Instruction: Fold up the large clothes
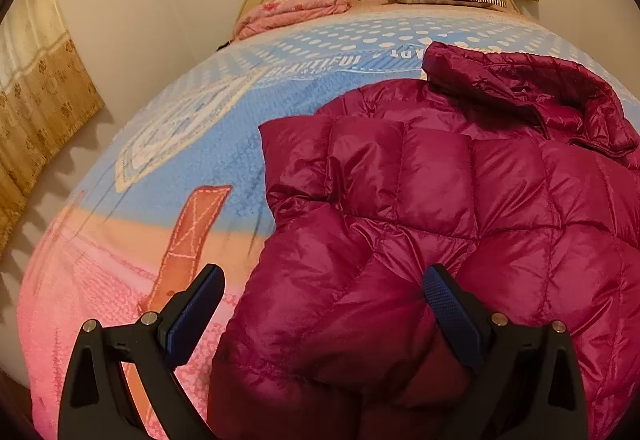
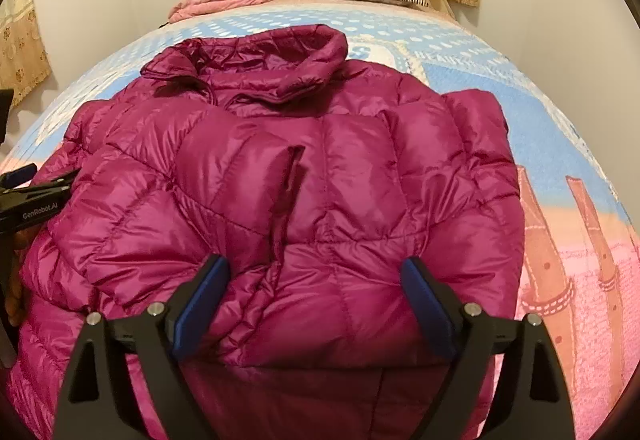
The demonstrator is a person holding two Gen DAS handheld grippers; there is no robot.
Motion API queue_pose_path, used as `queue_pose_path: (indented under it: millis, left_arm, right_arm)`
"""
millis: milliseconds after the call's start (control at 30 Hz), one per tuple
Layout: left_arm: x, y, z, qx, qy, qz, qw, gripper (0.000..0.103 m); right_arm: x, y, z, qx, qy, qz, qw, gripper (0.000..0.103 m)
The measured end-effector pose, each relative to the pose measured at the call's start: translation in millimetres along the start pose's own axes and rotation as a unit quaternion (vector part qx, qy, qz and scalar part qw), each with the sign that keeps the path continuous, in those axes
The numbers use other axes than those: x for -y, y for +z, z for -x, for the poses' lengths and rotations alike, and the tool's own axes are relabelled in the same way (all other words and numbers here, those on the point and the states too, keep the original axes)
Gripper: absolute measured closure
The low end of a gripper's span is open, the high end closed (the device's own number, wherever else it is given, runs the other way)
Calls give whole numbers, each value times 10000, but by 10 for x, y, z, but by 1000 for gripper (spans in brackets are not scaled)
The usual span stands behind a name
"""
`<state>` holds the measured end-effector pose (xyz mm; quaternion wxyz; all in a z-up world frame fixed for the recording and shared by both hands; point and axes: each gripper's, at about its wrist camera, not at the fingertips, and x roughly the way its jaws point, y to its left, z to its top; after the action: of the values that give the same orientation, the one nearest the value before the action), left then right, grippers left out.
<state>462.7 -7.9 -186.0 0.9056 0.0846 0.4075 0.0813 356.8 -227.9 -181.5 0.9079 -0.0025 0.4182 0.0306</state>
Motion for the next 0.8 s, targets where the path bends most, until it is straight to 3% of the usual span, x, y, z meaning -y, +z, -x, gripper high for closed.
queue_pose_path:
  millis: [233,400,800]
  left_arm:
    - [-72,92,49,-136,6,-93,9999,3]
    - [-257,396,291,134,-175,83,9997,3]
    - [2,1222,71,305,-385,48,9988,3]
  right_arm:
    - [29,92,176,-43,135,120,9998,13]
    - [99,411,372,213,162,248,9993,12]
    - [280,1048,-89,38,-16,180,9998,12]
